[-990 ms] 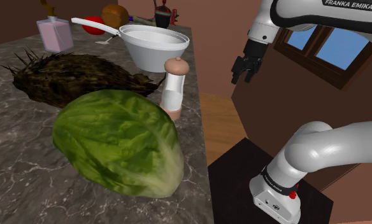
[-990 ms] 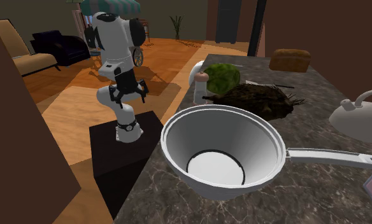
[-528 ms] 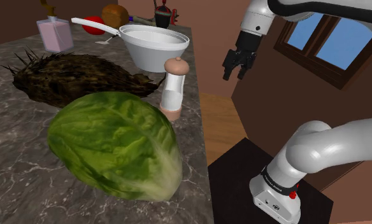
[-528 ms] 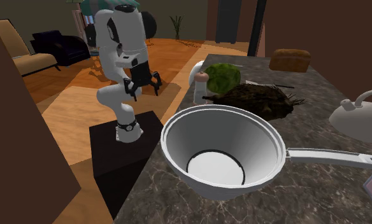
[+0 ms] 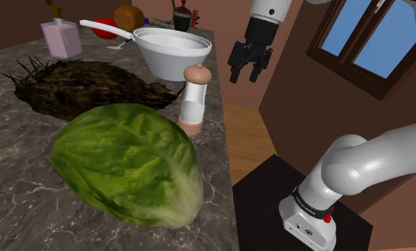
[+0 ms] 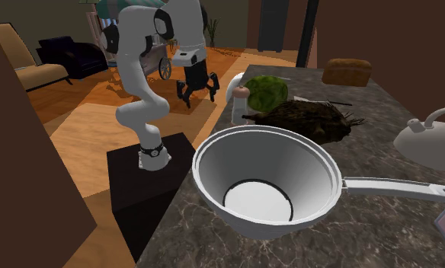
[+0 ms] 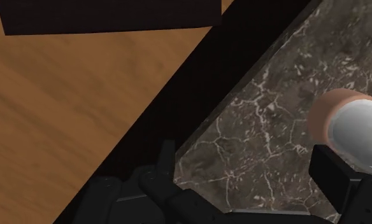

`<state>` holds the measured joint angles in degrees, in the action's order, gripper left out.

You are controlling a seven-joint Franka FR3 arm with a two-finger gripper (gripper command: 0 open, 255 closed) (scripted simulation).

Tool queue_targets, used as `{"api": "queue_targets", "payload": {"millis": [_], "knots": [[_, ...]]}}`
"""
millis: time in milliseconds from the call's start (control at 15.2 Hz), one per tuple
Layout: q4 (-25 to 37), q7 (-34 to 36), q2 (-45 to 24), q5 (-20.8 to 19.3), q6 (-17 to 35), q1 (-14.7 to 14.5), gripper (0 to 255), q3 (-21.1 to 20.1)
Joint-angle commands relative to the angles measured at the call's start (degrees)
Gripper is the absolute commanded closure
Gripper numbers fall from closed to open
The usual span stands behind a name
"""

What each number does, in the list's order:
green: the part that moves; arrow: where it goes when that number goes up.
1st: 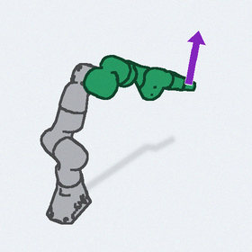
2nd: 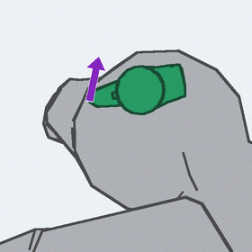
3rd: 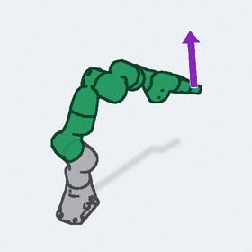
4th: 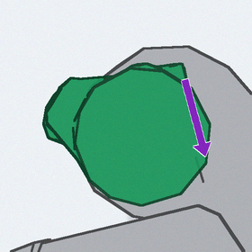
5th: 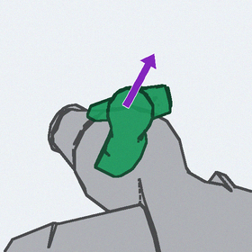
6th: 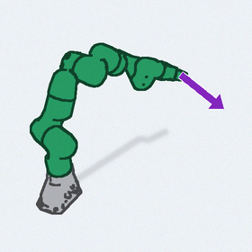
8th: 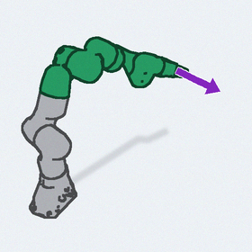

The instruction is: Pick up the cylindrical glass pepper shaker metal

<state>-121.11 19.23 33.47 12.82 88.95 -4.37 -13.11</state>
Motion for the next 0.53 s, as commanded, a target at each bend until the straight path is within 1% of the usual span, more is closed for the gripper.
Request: {"api": "queue_targets", "payload": {"millis": [0,462], "knots": [[3.54,2.13,-2.32,0.63,-0.72,-0.46,0,-1.77],[16.68,10.69,-11.48,1.42,-2.77,-1.98,0,-8.88]]}}
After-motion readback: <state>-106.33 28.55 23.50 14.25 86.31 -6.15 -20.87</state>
